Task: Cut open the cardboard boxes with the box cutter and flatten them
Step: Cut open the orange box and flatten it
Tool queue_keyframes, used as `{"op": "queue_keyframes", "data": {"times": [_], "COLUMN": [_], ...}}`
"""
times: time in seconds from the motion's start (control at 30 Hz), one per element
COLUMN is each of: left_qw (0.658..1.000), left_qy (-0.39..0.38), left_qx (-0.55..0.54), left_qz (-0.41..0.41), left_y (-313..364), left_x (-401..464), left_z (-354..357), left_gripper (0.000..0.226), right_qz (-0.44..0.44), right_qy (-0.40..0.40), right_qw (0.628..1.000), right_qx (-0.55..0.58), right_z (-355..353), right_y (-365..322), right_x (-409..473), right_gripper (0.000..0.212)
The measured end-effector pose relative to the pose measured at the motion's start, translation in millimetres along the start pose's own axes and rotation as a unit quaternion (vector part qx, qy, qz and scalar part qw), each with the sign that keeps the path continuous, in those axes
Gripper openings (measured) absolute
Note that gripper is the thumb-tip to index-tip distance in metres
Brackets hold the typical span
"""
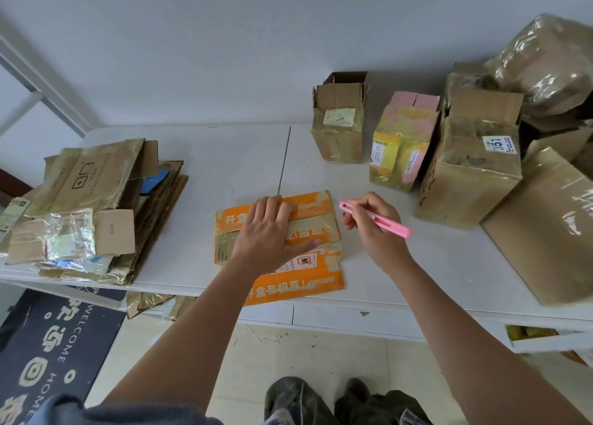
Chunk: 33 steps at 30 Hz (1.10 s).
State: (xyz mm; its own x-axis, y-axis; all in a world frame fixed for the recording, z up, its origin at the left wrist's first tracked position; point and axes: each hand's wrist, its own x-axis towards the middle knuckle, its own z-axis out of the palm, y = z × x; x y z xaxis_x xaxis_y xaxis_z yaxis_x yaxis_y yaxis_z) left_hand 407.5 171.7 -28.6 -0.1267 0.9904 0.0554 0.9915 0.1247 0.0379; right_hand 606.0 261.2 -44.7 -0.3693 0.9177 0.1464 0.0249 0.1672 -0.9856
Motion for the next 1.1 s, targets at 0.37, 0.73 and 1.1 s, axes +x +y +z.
{"op": "queue_keyframes", "data": {"times": [0.37,0.73,1.1], "left_qw": [1.000,1.000,0.984], "left_qy": [-0.004,-0.012,-0.126], "left_qx": [0.000,-0.003,-0.010], "left_qz": [-0.003,-0.002,0.124], "left_y": [0,-1,-27], "left_x": [-1,0,14], "left_z": [0,0,-29], "left_gripper": [0.100,0.107,0.106], "right_qz": [-0.025,0.006,0.095], "right_qy": [-0.047,-0.083,0.087], "right_qw": [0.998,0.996,0.968], "right_qx": [-0.034,-0.026,0.217], "right_z": [-14,-26,-27], "right_y": [-1,-5,-16], "right_x": [-19,-33,-19], "right_gripper": [0.021,0.016,0.024]}}
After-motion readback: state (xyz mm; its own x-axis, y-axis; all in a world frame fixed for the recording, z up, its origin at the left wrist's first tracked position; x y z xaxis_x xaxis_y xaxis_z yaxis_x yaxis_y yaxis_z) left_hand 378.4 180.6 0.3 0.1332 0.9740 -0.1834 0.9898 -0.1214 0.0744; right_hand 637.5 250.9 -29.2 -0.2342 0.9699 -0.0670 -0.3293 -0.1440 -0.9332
